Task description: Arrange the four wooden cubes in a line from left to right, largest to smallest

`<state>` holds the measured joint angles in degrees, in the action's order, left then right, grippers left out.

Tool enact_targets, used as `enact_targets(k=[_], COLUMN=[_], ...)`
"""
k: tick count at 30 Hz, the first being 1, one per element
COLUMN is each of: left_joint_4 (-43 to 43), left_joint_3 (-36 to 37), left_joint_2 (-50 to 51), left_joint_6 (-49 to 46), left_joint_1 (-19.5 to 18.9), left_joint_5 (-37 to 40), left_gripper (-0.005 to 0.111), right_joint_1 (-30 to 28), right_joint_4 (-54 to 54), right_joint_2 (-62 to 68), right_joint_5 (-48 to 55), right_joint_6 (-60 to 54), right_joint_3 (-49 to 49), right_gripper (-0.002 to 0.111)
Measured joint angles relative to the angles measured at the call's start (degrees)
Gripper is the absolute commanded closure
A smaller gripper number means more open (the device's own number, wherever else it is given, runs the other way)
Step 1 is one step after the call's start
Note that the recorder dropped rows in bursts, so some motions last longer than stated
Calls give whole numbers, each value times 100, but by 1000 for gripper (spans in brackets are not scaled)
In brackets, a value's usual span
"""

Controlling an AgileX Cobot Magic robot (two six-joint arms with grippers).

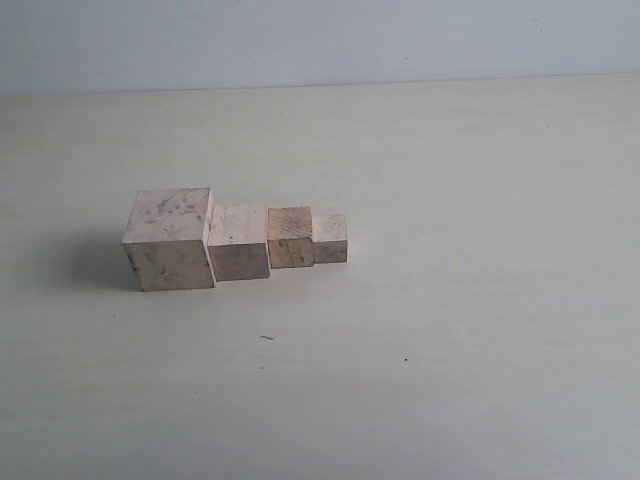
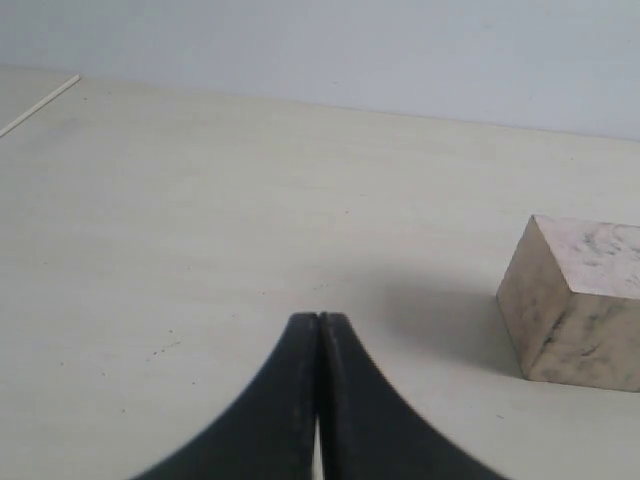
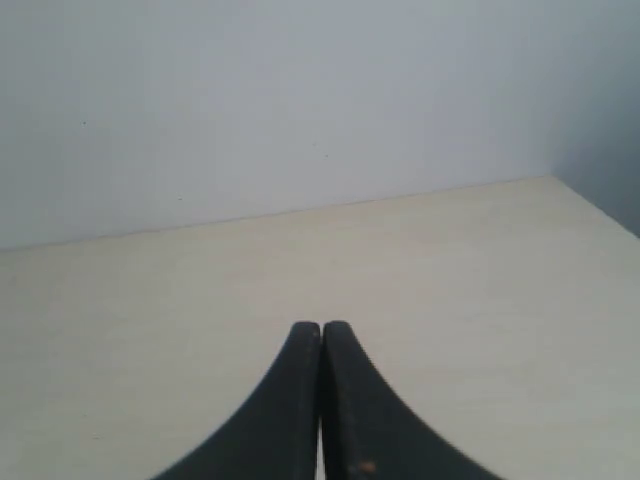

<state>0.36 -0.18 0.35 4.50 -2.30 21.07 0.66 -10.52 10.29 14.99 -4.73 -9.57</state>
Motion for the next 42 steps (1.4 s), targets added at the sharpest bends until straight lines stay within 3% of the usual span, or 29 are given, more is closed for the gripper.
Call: enact_targets(k=[15, 42], left_joint_4=[0, 0], left_joint_3=[0, 0], left_joint_2=[0, 0], left_joint_6=[0, 0], left_joint_1=[0, 0], left_joint_5=[0, 0], left_gripper=[107, 107], right_joint_1=[-199, -199], right_joint_4=[13, 120], right_joint_2=[-747, -991], right_joint_5=[-64, 490], right_joint_6=[0, 0], right_joint_3=[910, 932], right_gripper=[108, 108])
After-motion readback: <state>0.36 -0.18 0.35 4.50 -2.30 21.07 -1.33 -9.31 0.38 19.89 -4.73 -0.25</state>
